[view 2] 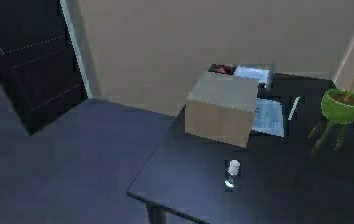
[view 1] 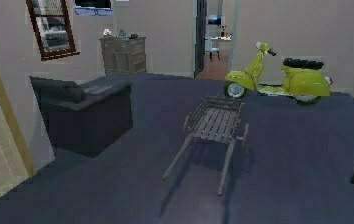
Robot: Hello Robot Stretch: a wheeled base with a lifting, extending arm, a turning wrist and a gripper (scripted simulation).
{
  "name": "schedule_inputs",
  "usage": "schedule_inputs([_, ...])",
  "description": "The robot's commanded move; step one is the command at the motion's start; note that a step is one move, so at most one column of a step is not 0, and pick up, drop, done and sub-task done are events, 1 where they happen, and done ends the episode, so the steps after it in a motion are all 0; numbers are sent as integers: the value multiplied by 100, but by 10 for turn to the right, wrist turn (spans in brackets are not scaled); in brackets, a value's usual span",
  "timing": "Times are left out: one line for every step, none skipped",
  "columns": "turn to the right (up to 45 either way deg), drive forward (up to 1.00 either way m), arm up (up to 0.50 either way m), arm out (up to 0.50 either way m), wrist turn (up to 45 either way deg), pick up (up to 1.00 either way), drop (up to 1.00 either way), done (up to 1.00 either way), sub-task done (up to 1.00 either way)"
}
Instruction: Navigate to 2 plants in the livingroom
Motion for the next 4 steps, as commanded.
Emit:
schedule_inputs([-270, 0, 0, 0, 0, 0, 0, 0, 0])
schedule_inputs([0, 100, 0, 0, 0, 0, 0, 0, 0])
schedule_inputs([-30, 0, 0, 0, 0, 0, 0, 0, 0])
schedule_inputs([0, 35, 0, 0, 0, 0, 0, 0, 0])
